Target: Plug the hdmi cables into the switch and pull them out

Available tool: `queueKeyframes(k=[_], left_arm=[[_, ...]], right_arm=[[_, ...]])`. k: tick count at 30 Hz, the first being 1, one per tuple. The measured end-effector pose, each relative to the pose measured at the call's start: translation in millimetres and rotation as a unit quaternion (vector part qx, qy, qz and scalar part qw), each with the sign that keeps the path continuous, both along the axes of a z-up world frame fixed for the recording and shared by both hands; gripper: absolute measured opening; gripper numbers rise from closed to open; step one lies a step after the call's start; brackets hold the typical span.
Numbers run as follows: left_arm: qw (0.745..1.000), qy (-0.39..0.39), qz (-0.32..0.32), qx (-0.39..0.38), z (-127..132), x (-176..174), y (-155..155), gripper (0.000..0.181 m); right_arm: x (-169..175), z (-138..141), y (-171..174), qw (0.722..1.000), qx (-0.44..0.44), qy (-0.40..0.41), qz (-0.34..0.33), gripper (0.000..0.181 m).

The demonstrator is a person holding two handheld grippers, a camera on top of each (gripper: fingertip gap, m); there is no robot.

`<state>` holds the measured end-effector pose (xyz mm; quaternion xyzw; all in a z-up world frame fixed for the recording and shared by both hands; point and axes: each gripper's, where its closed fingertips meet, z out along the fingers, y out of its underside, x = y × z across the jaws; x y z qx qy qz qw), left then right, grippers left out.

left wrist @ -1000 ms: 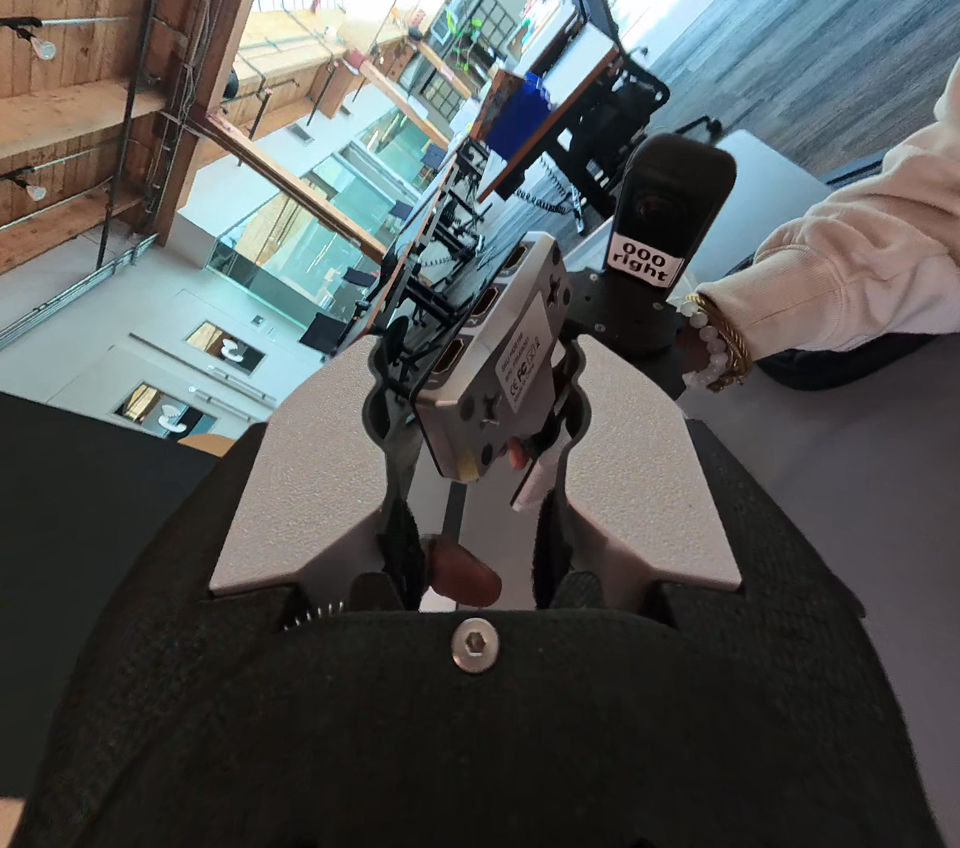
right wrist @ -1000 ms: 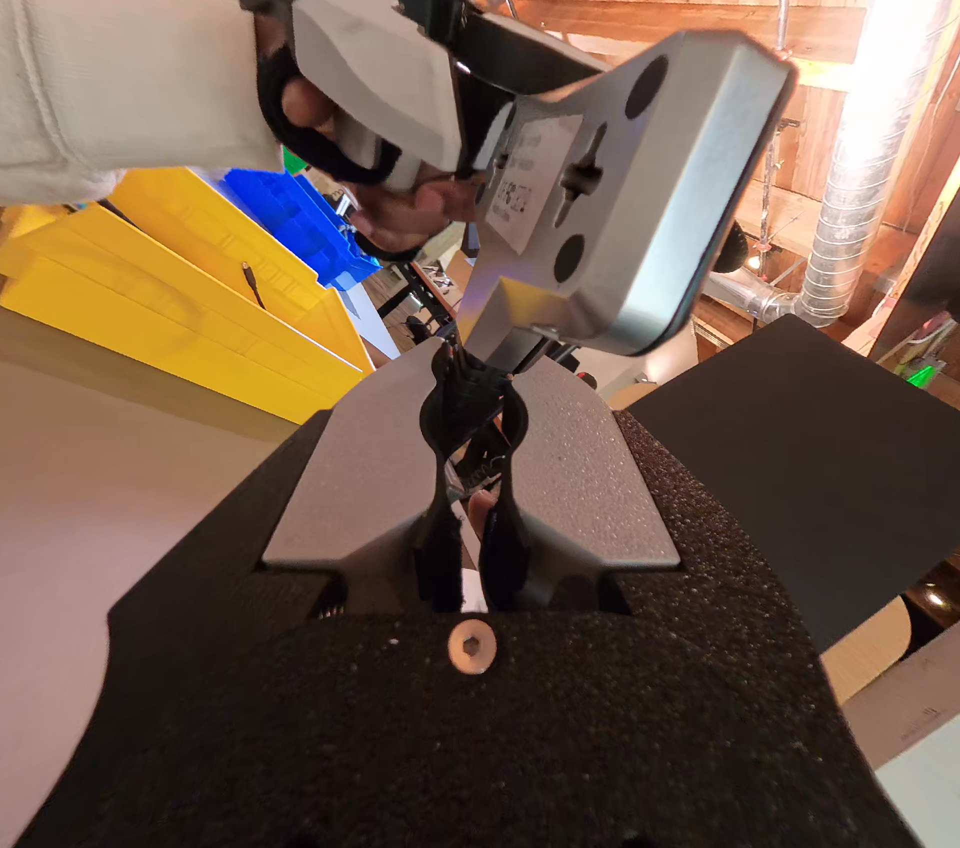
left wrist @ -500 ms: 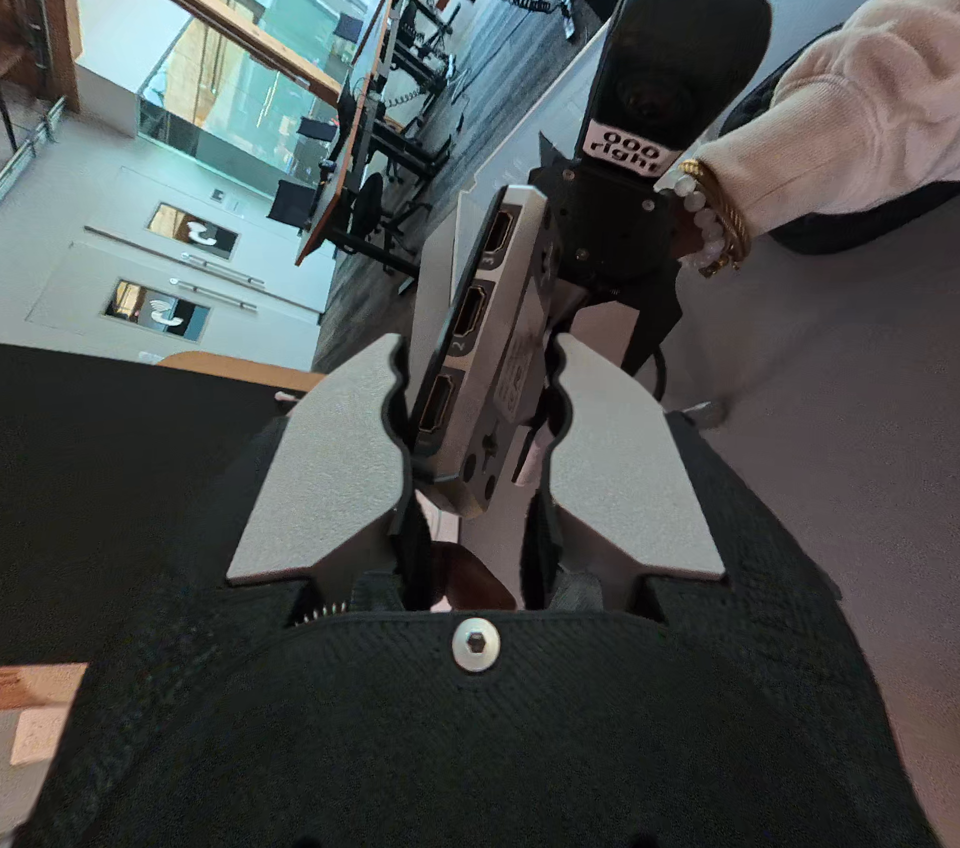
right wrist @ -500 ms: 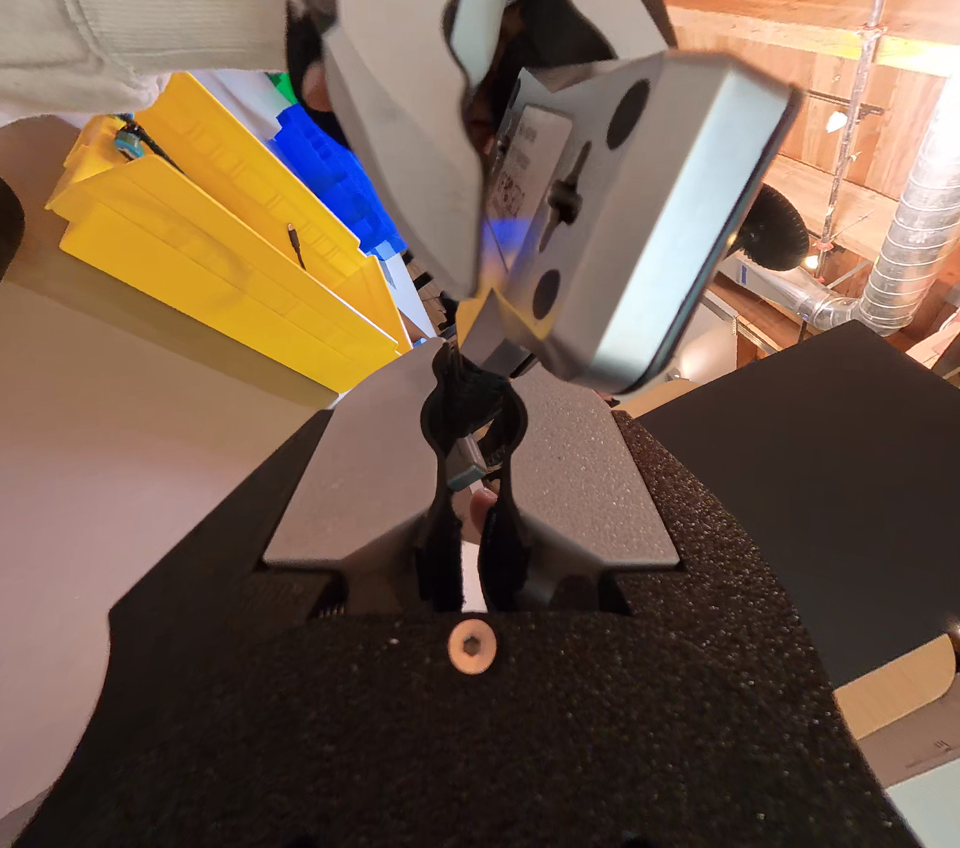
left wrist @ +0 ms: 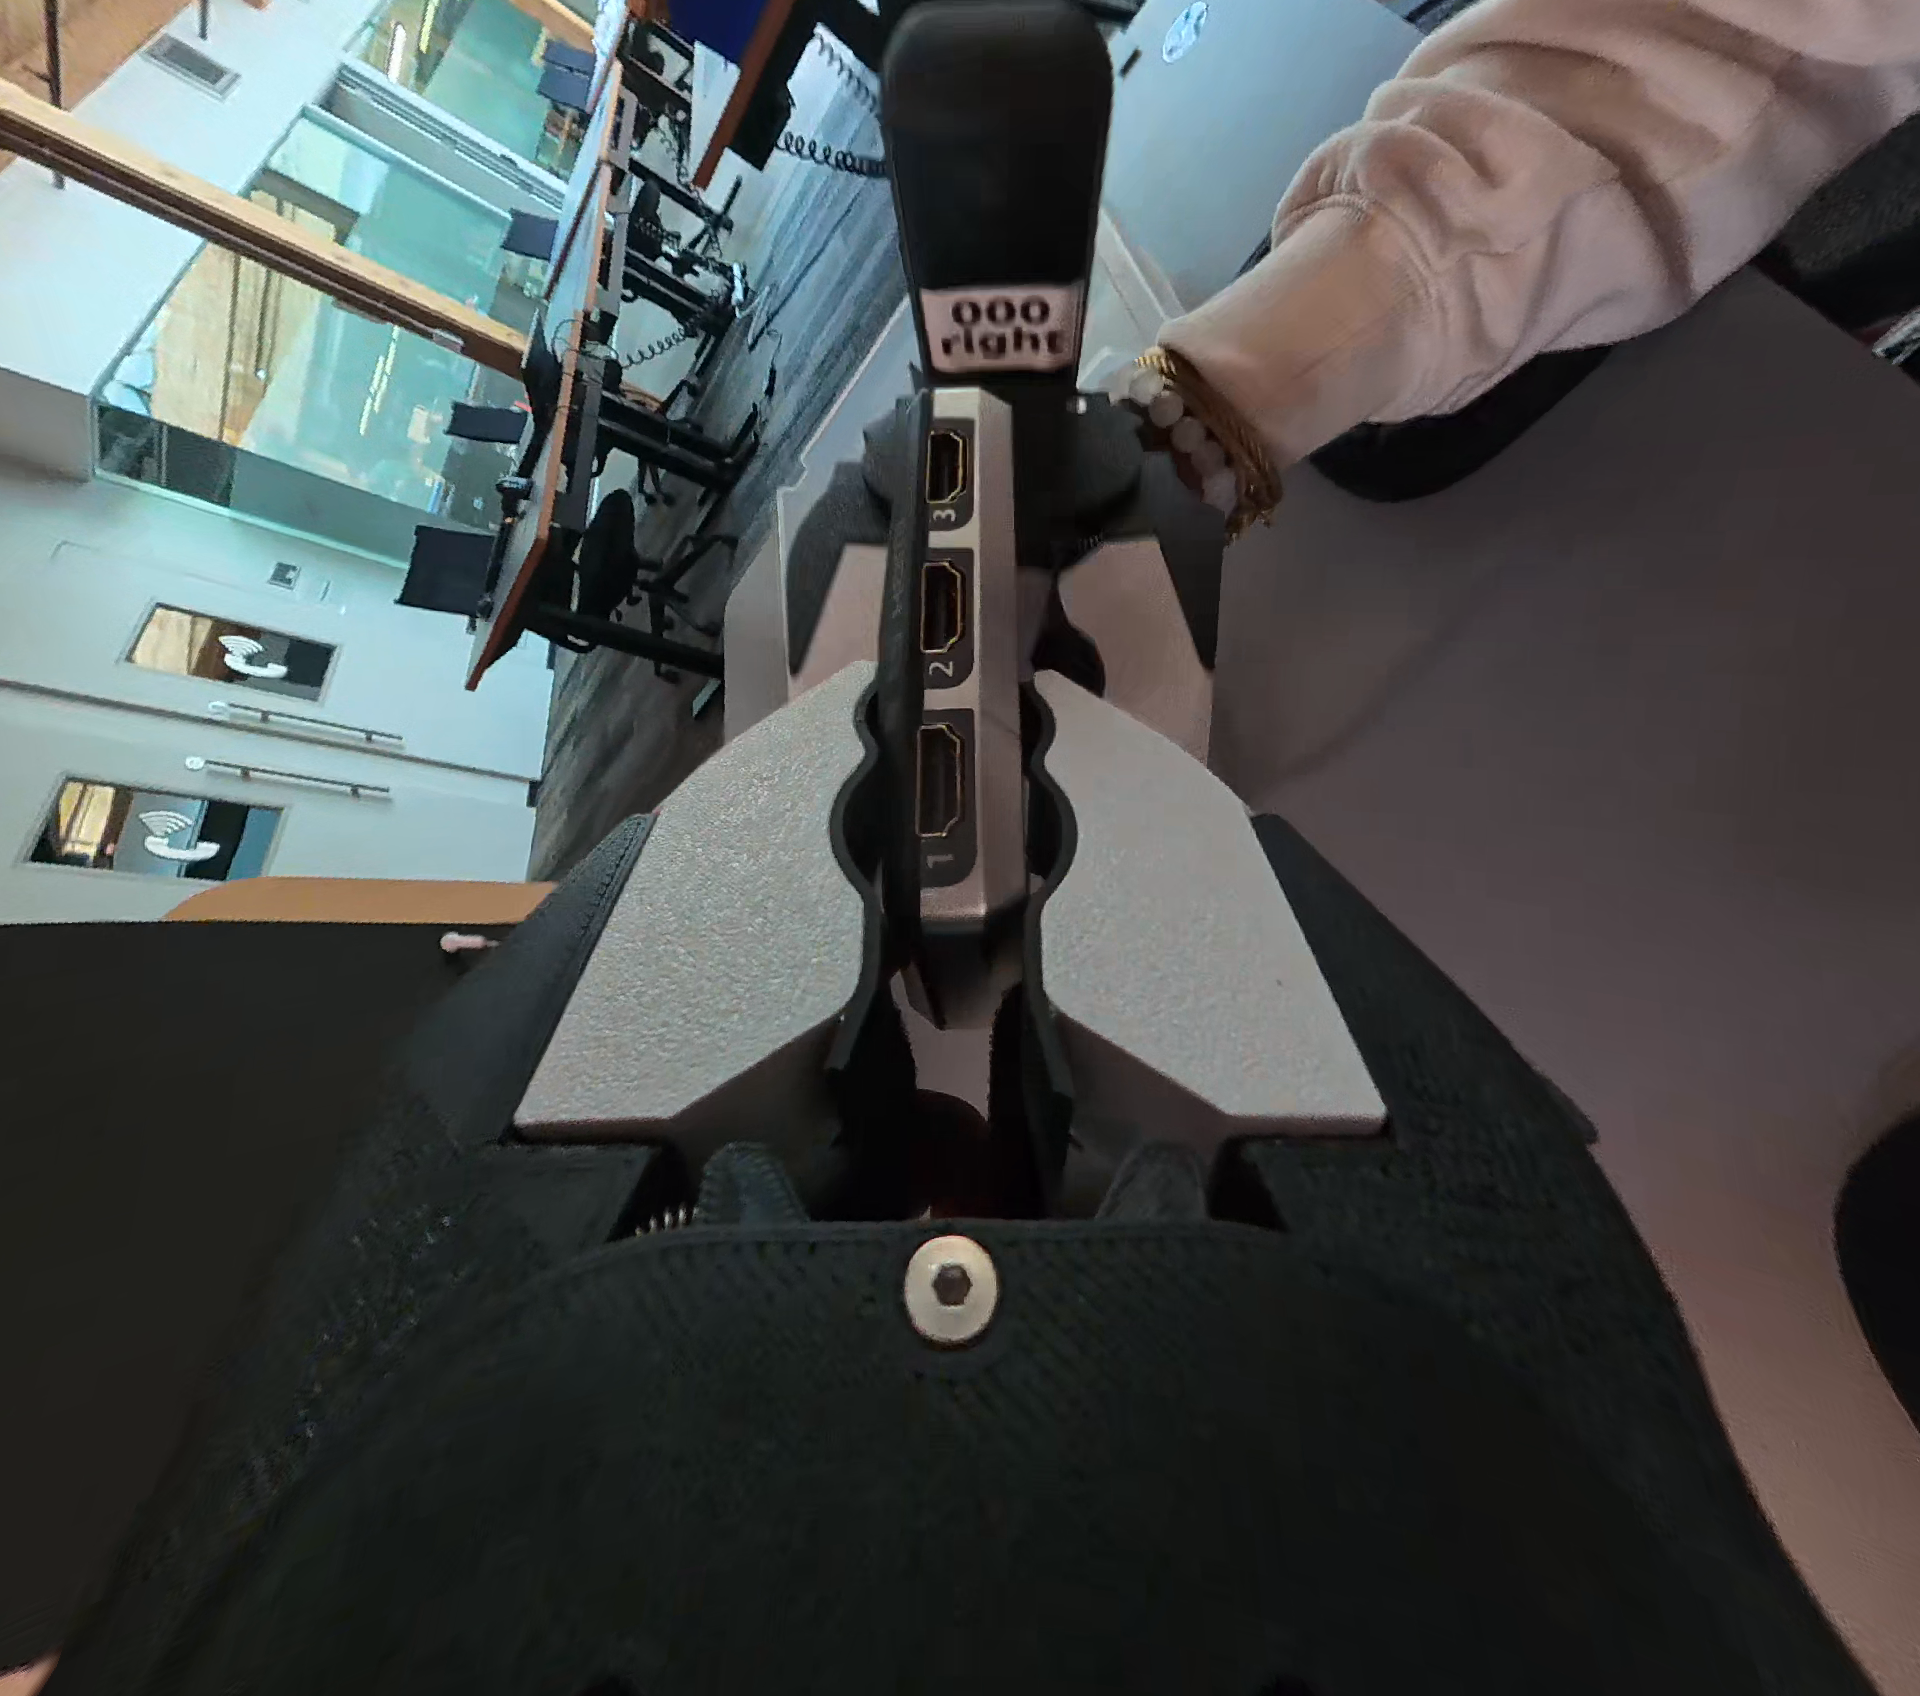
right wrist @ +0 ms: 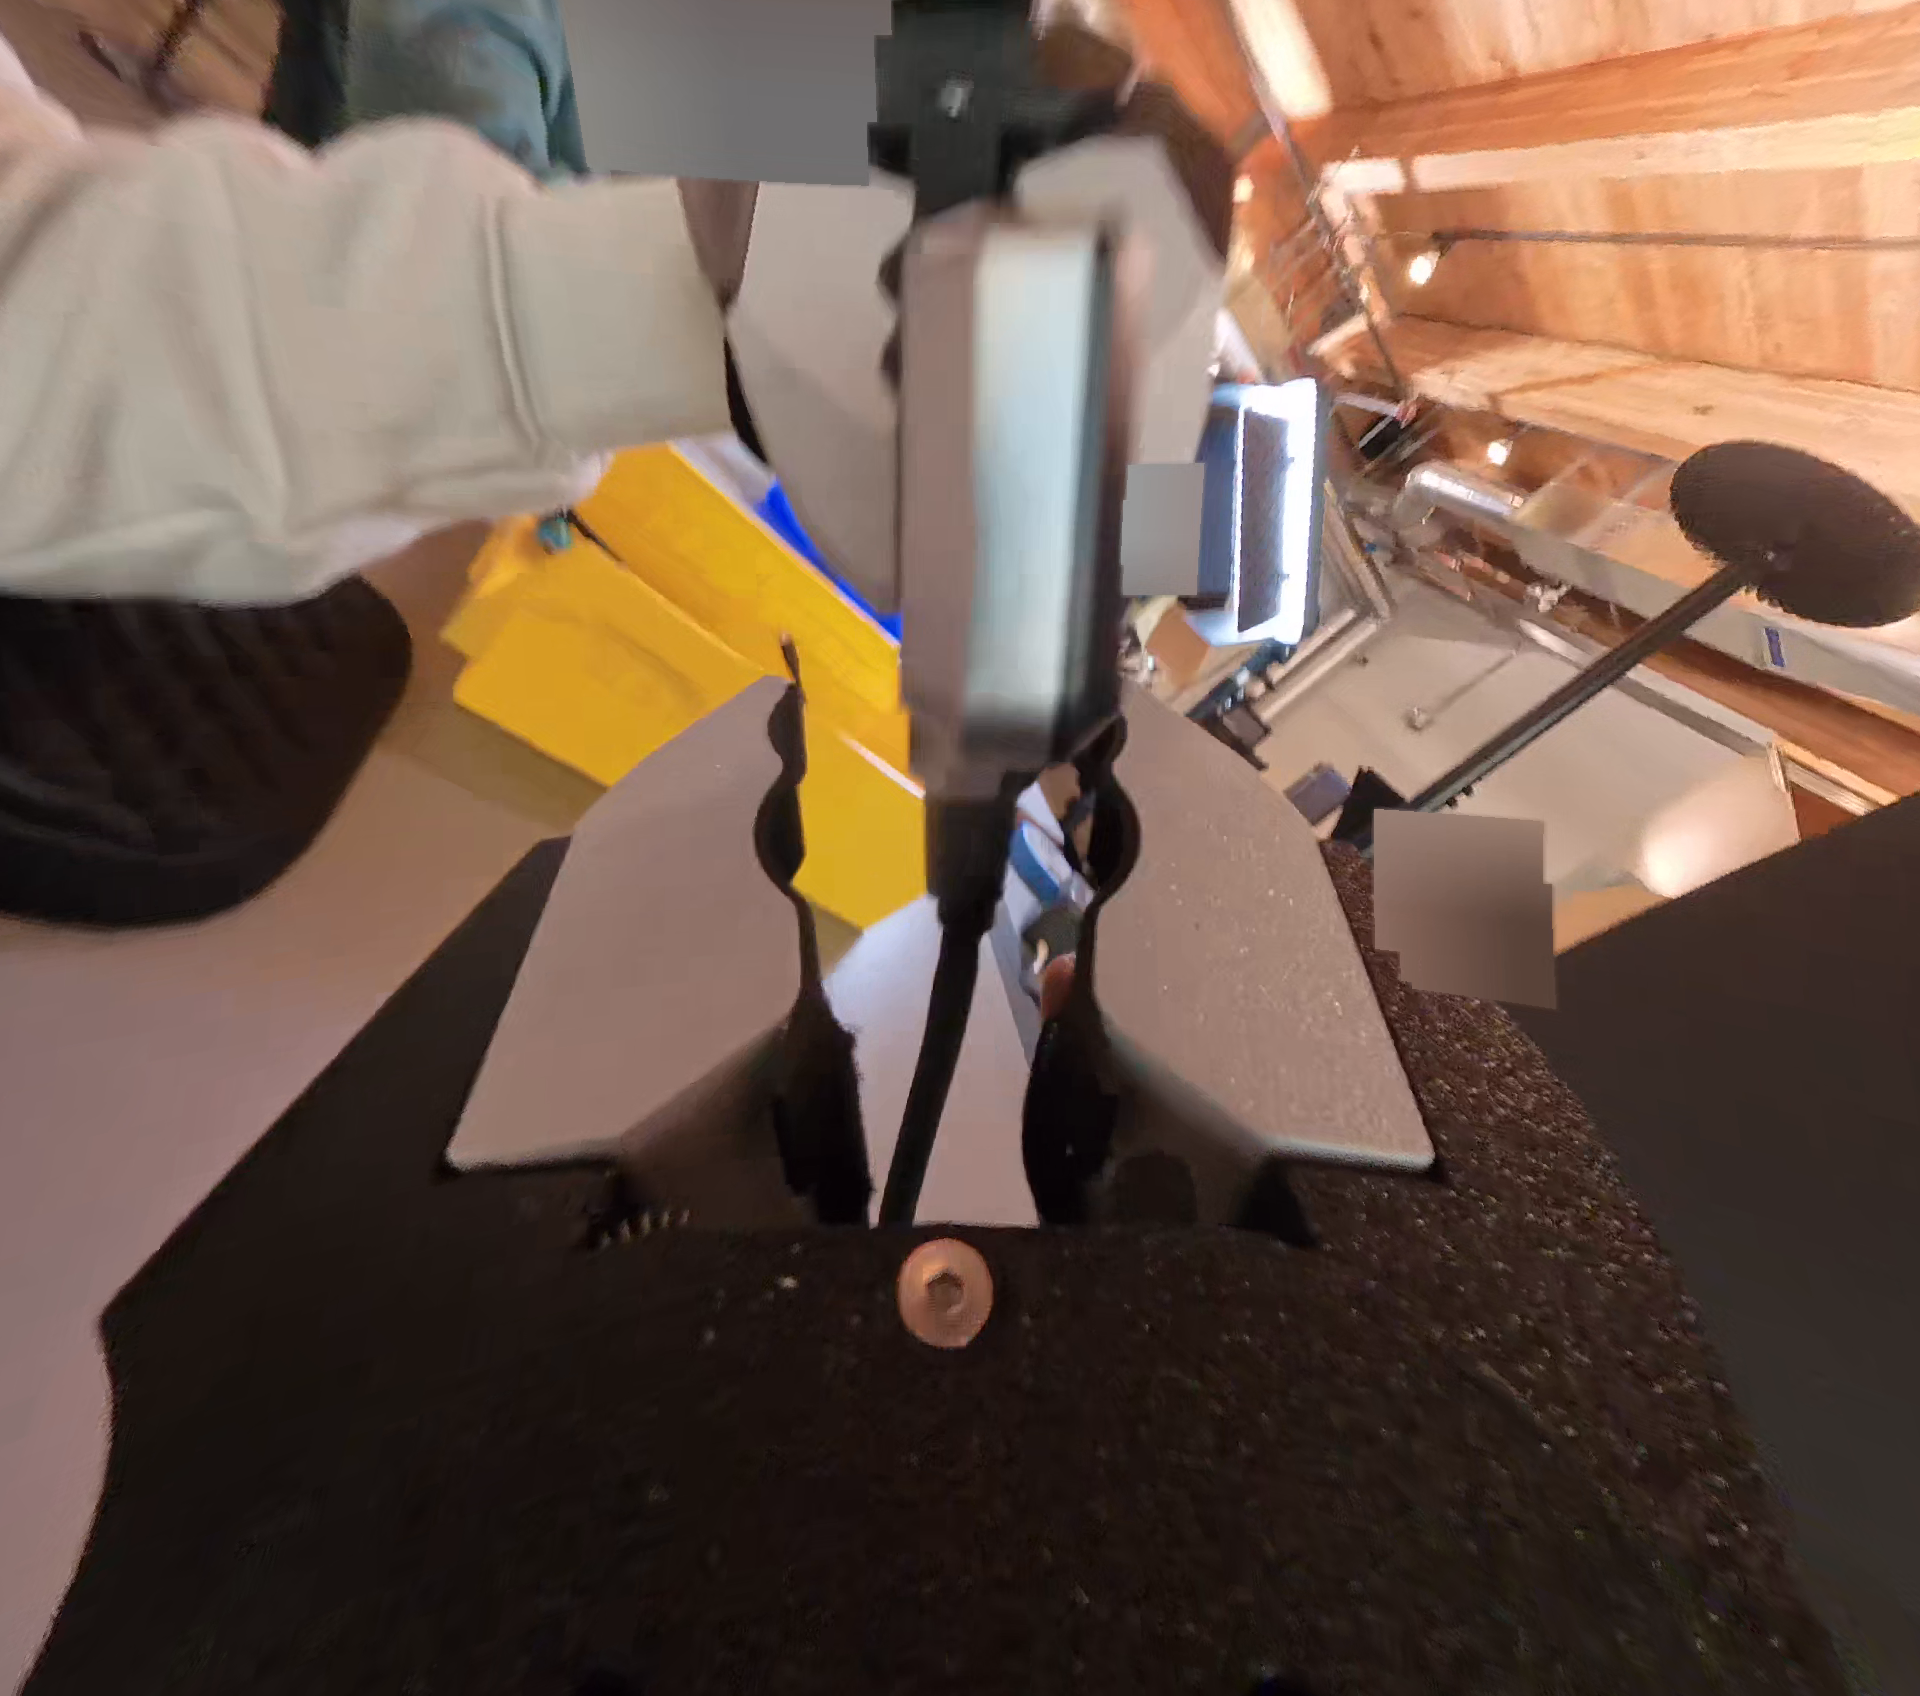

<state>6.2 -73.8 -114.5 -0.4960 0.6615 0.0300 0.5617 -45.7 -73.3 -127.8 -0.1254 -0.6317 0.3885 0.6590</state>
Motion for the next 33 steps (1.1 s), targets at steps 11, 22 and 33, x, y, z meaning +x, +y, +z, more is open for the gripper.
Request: queueKeyframes(k=[11, 22, 33], left_arm=[[0.996, 0.039, 0.073, -0.029, -18.6, -21.7, 18.2, 0.023], [0.993, 0.014, 0.114, -0.012, -9.2, -46.1, 19.7, 0.038], [0.996, 0.038, 0.079, -0.035, -21.3, -39.0, 13.7, 0.021]], right_arm=[[7.1, 2.1, 10.3, 0.997, 0.035, -0.015, -0.061, 0.043], [-0.6, -15.5, 28.6, 0.988, 0.073, -0.051, -0.123, 0.023], [-0.9, -15.6, 22.8, 0.991, 0.076, -0.025, -0.103, 0.028]])
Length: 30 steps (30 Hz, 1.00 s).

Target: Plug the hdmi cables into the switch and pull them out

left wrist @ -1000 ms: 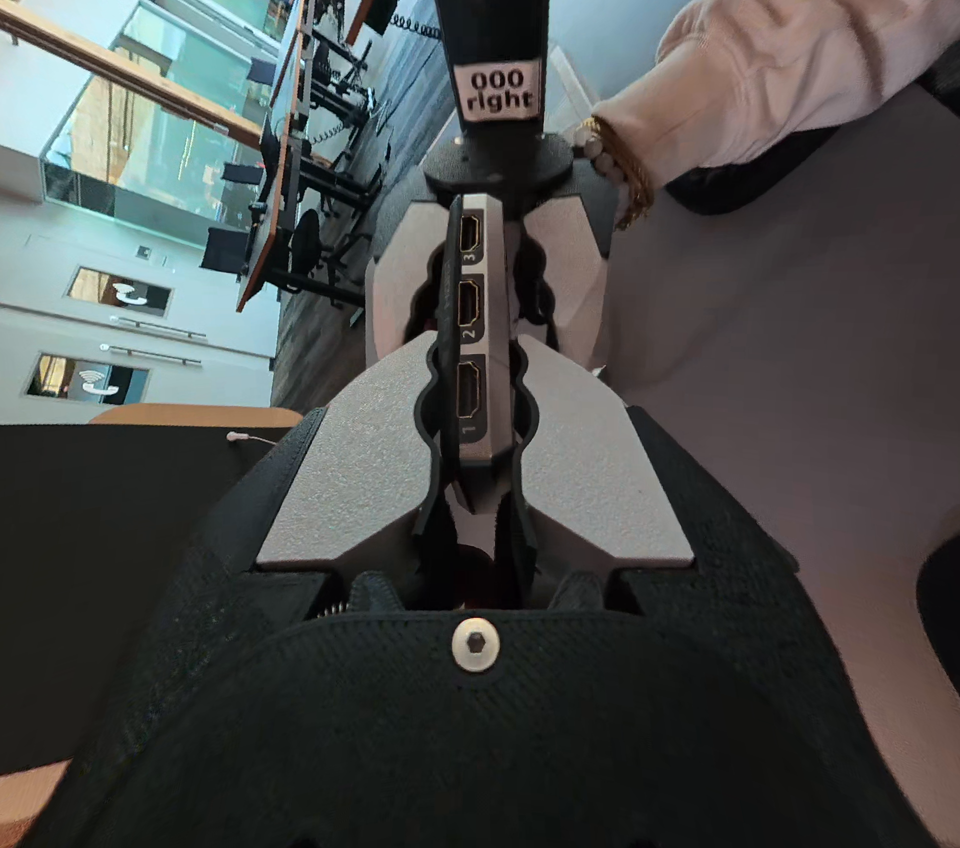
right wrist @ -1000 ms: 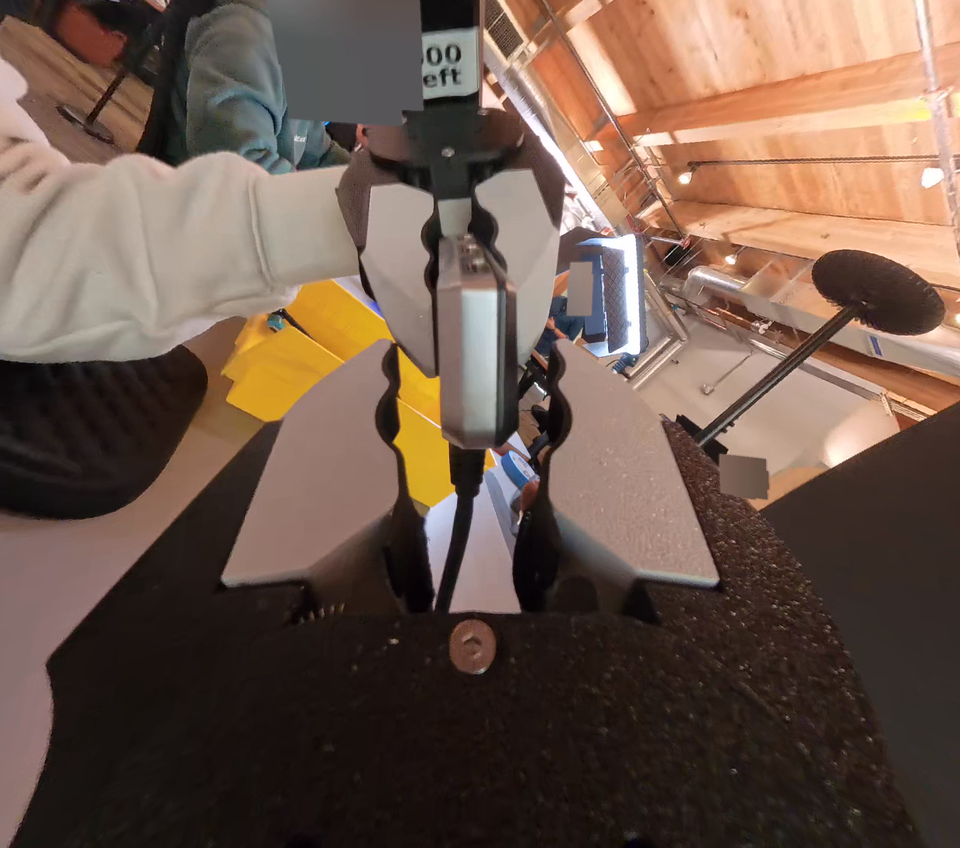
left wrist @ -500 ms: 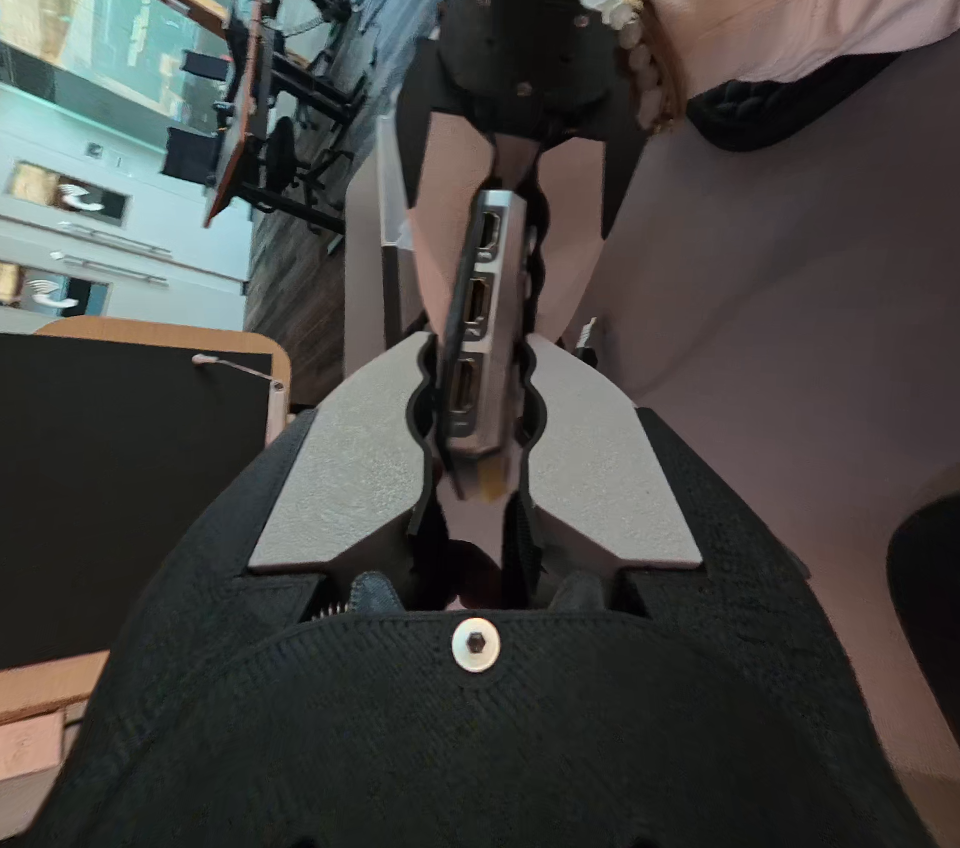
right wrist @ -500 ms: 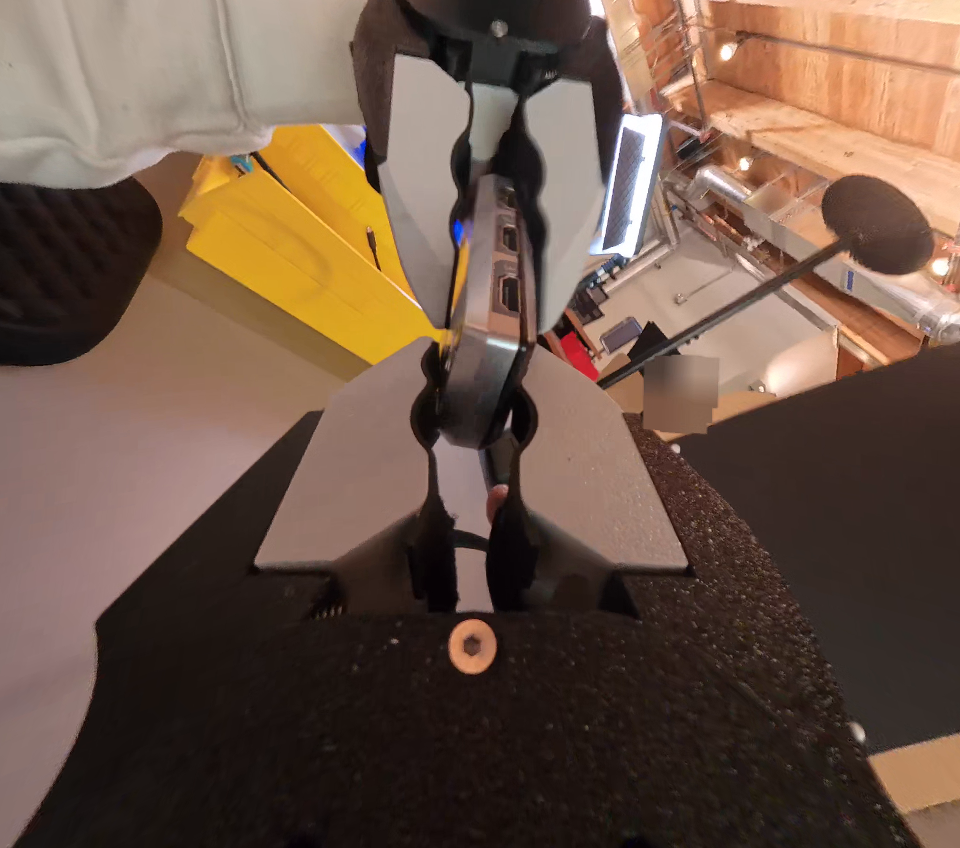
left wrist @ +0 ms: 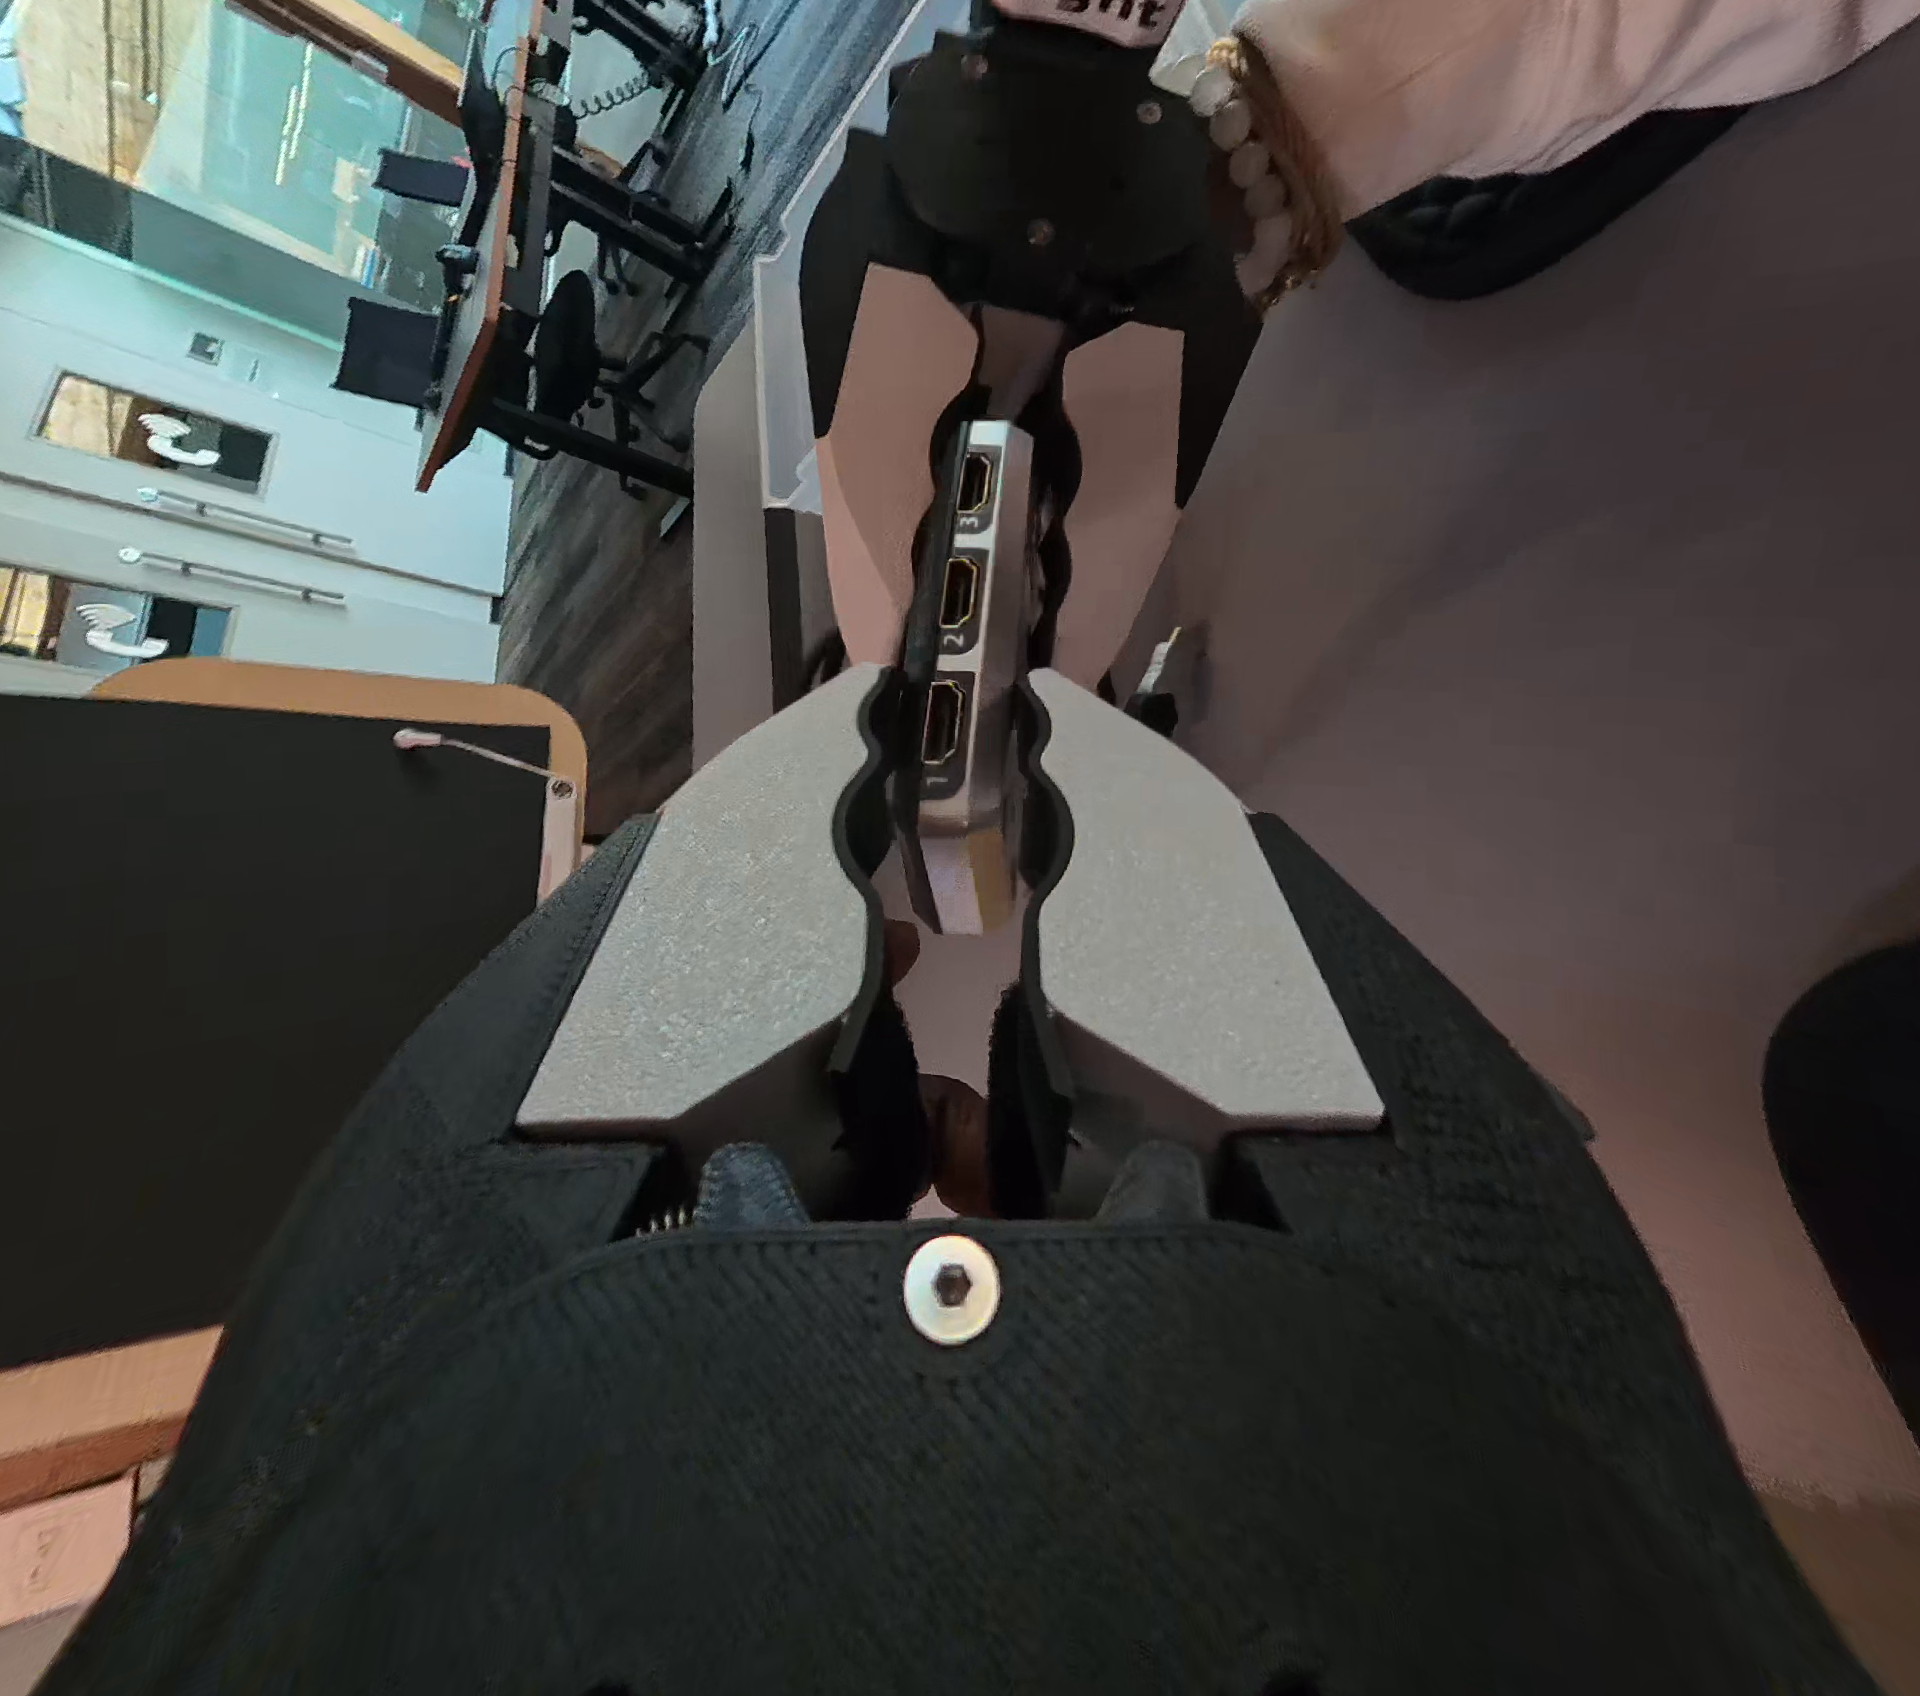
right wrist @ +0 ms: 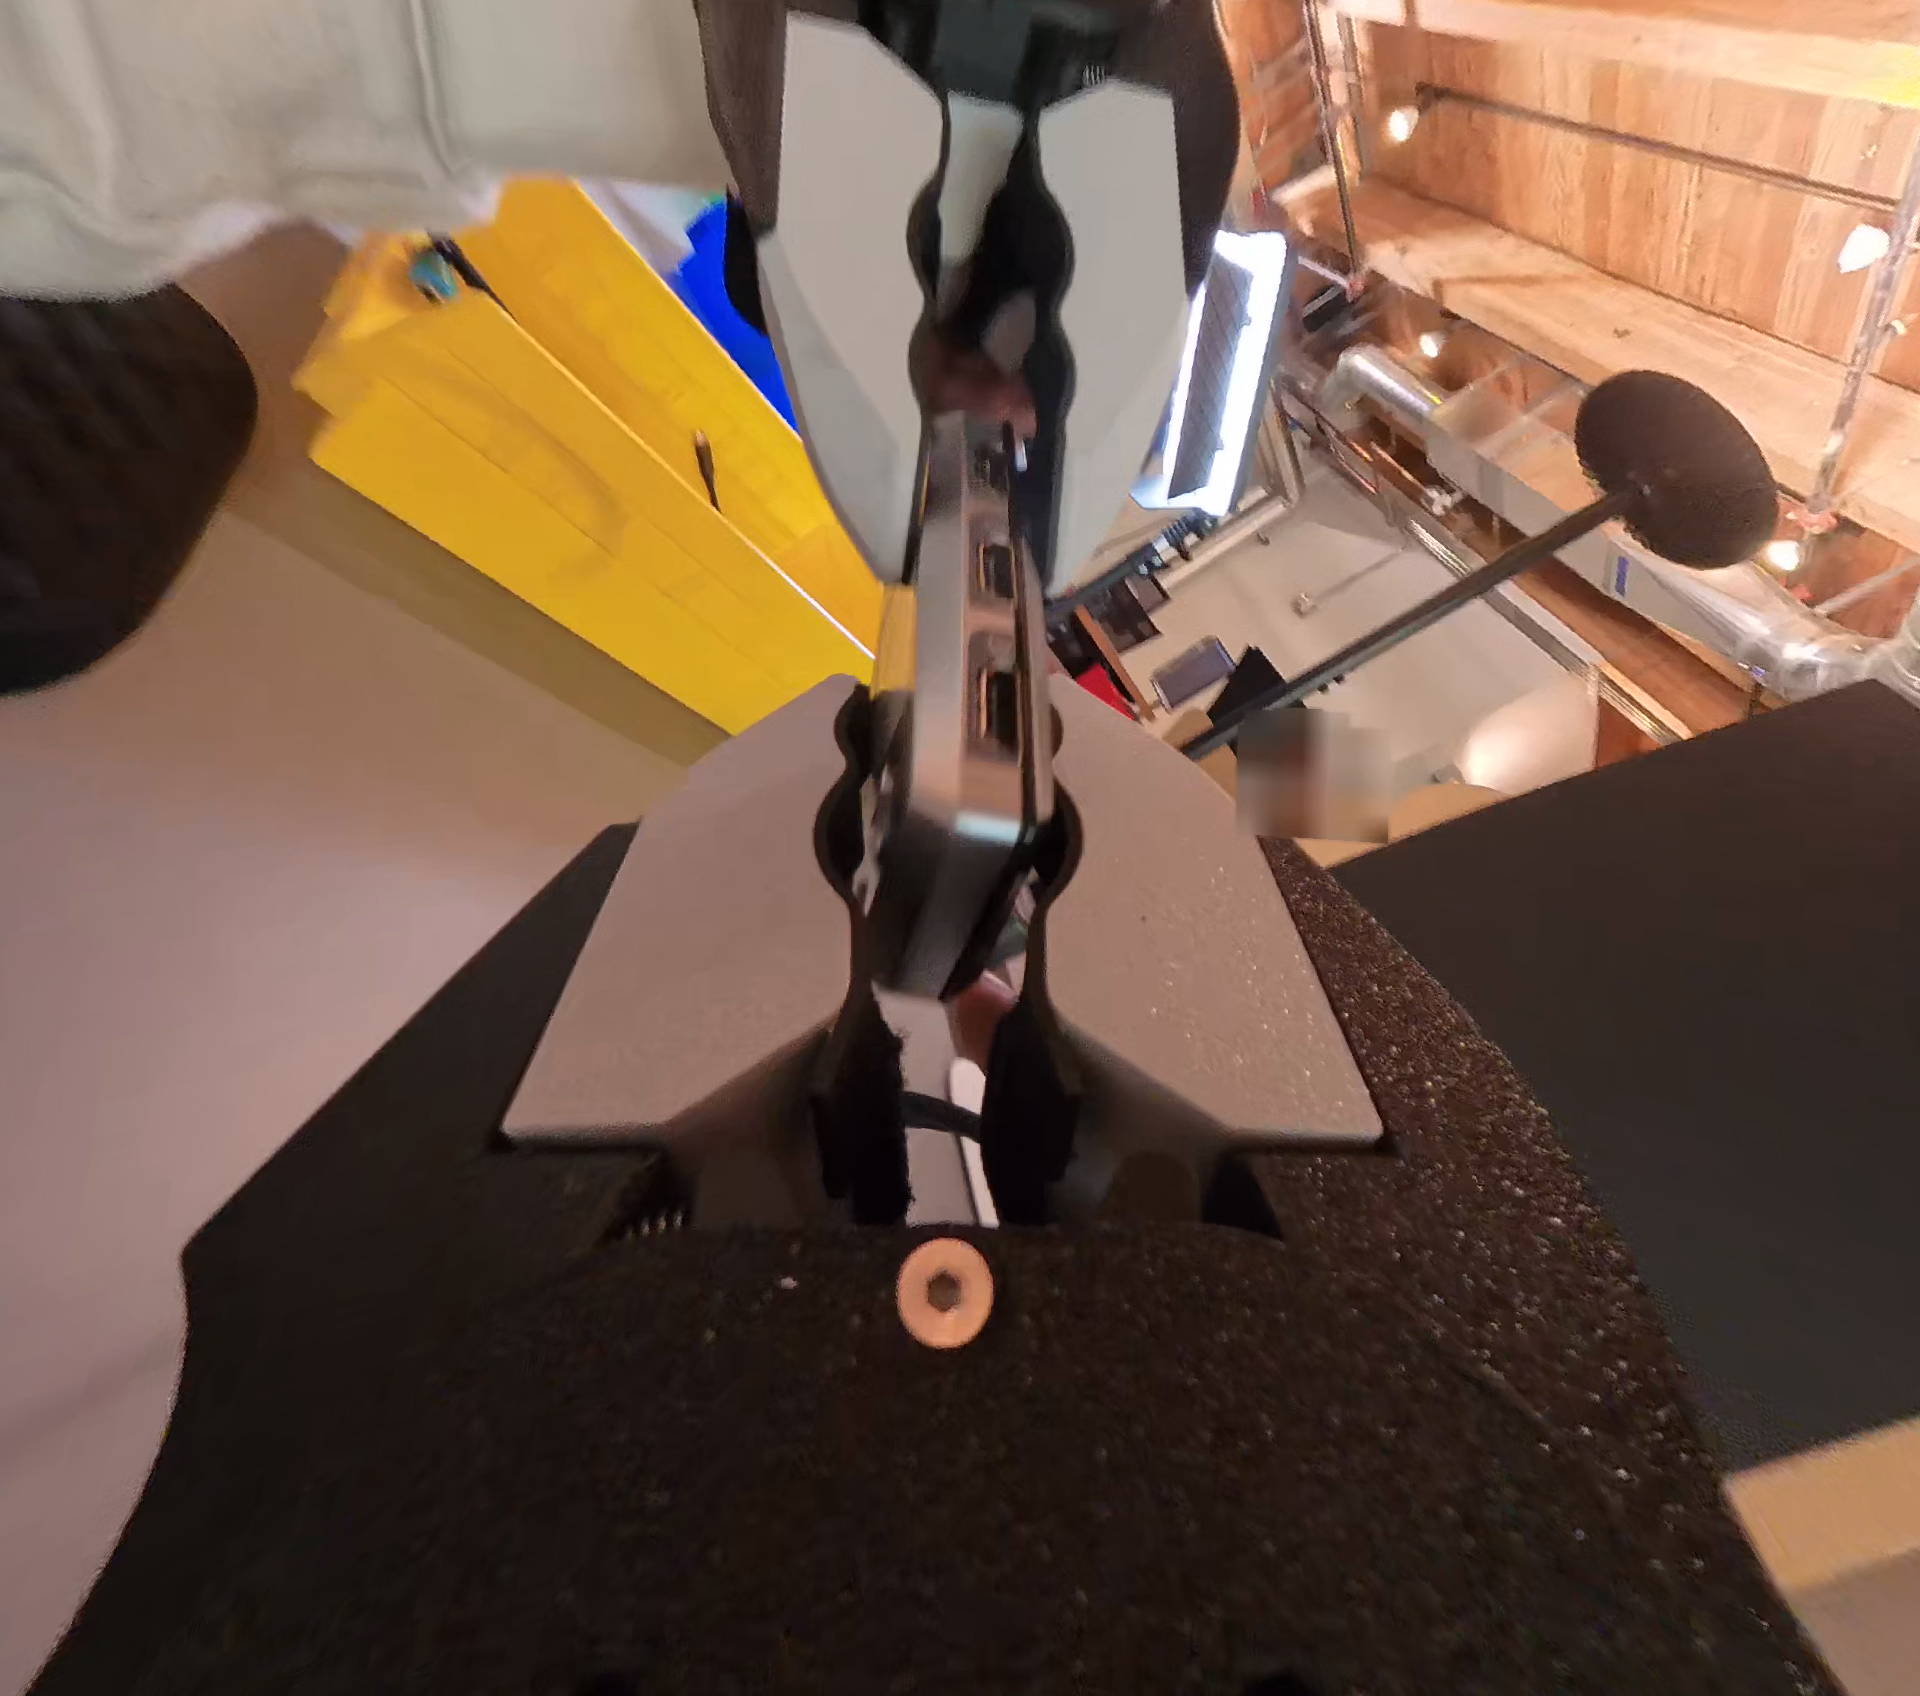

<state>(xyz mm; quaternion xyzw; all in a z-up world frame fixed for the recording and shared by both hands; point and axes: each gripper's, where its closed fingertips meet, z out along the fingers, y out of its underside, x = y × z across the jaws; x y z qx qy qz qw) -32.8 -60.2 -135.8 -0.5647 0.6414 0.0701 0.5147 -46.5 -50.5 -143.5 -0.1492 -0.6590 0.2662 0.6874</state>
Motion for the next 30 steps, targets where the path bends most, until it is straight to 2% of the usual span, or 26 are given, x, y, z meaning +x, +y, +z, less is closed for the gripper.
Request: queueKeyframes(k=[3, 7, 9, 11, 14, 18, 19, 21, 23, 24, 26, 30], left_arm=[[1.000, 0.008, 0.015, 0.009, -2.0, -3.1, 6.9, 0.021], [0.998, -0.015, 0.050, 0.027, 6.9, -12.8, 14.4, 0.034], [0.995, -0.043, 0.065, 0.057, 22.0, -21.0, 13.8, 0.046], [0.981, -0.090, 0.110, 0.131, 53.9, -39.1, 16.4, 0.047], [0.939, -0.178, 0.190, 0.224, 104.6, -76.3, 7.3, 0.047], [0.866, -0.333, 0.226, 0.297, 161.1, -116.7, -29.5, 0.047], [0.840, -0.382, 0.224, 0.313, 175.2, -126.7, -41.5, 0.051], [0.772, -0.491, 0.216, 0.342, 201.9, -150.6, -70.3, 0.076], [0.703, -0.575, 0.187, 0.374, 219.7, -171.7, -106.1, 0.077], [0.679, -0.601, 0.175, 0.383, 224.1, -180.3, -123.0, 0.074], [0.655, -0.620, 0.173, 0.395, 226.4, -194.3, -151.6, 0.065], [0.637, -0.594, 0.230, 0.434, 219.9, -218.6, -197.8, 0.058]], right_arm=[[-1.9, -3.9, 4.9, 0.999, -0.021, -0.023, -0.014, 0.026], [0.1, -2.2, 16.4, 0.997, 0.030, -0.014, -0.073, 0.025], [1.8, -2.8, 19.6, 0.994, 0.049, -0.009, -0.093, 0.025], [3.0, -7.1, 21.1, 0.993, 0.059, -0.016, -0.102, 0.025], [6.0, -21.6, 21.7, 0.987, 0.096, -0.039, -0.123, 0.026], [11.6, -46.5, 23.2, 0.975, 0.138, -0.073, -0.157, 0.026], [12.7, -51.8, 24.5, 0.973, 0.140, -0.082, -0.161, 0.026], [12.0, -58.5, 28.1, 0.973, 0.135, -0.092, -0.165, 0.026], [9.5, -63.7, 31.2, 0.972, 0.131, -0.100, -0.168, 0.026], [8.2, -67.7, 31.6, 0.971, 0.135, -0.106, -0.168, 0.026], [5.3, -77.3, 31.6, 0.965, 0.157, -0.124, -0.170, 0.025], [-1.3, -99.0, 30.5, 0.950, 0.194, -0.171, -0.175, 0.026]])
